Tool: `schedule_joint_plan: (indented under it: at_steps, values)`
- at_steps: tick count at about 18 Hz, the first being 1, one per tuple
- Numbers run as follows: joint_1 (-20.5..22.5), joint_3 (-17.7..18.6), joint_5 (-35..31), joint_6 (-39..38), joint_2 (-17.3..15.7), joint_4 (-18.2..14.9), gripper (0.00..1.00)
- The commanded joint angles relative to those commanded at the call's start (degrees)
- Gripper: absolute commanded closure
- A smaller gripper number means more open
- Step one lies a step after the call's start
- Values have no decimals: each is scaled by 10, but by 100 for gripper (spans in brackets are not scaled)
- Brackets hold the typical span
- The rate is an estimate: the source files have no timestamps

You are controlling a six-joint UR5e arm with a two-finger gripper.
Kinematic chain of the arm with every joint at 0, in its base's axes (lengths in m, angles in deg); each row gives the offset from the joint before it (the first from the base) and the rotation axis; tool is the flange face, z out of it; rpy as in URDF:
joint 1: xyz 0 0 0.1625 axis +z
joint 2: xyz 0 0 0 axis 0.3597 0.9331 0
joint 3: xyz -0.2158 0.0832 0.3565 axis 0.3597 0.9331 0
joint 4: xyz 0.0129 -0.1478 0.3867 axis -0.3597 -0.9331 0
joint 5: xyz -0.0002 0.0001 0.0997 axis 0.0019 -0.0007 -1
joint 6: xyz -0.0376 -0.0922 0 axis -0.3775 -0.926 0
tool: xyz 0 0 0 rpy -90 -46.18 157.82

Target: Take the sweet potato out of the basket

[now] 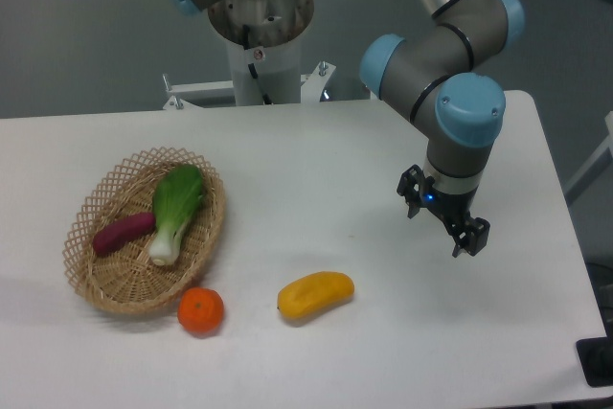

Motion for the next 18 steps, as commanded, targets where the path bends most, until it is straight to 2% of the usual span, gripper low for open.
schedule_joint_plan:
  at_steps: [12, 18]
  values:
    - [-2, 3, -6, -17, -3, -4, 0]
    - [-18, 33, 17, -39, -29, -2, 0]
